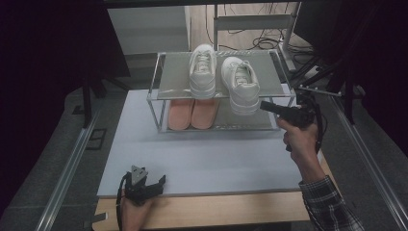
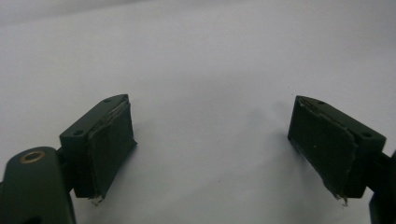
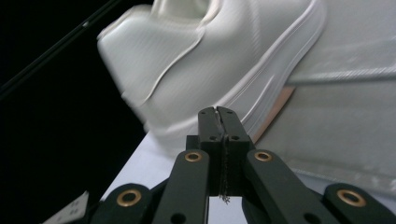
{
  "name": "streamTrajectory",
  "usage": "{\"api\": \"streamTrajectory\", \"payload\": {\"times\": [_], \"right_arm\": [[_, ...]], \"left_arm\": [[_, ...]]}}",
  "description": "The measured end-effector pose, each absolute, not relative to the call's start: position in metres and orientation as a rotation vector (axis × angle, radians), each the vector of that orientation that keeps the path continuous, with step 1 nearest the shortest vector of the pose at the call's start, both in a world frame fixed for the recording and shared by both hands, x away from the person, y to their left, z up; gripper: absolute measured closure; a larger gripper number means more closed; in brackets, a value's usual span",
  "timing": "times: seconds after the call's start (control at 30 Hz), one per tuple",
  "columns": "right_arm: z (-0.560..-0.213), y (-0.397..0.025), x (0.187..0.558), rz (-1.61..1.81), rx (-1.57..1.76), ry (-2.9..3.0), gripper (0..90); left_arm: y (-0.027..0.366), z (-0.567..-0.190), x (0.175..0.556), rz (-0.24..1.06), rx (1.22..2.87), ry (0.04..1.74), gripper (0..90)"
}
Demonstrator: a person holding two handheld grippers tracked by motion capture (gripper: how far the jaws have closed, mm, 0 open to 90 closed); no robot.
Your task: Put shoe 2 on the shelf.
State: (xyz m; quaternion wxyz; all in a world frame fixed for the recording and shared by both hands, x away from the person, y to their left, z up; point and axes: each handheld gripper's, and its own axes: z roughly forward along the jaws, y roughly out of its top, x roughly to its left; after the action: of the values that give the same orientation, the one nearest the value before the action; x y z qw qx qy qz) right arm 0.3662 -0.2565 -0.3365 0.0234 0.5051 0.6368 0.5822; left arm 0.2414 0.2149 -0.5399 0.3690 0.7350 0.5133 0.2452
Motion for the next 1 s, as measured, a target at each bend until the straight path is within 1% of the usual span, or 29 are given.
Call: {"api": "streamTrajectory", "payload": {"times": [0.07,0.17,0.57,1.0], "right_arm": [[-0.339,-0.253,0.358,1.825,1.539,2.002,89.2],[-0.342,-0.247,0.354,1.826,1.529,2.04,89.2],[-0.345,-0.238,0.361,1.813,1.533,2.035,89.4],[-0.35,-0.215,0.395,1.816,1.576,2.024,89.5]], "left_arm": [[0.215,-0.54,0.241,0.63,1.887,1.317,14.0],[0.215,-0.54,0.241,0.63,1.887,1.318,14.0],[0.215,-0.54,0.242,0.631,1.885,1.318,14.0],[0.215,-0.54,0.241,0.631,1.885,1.318,14.0]]}}
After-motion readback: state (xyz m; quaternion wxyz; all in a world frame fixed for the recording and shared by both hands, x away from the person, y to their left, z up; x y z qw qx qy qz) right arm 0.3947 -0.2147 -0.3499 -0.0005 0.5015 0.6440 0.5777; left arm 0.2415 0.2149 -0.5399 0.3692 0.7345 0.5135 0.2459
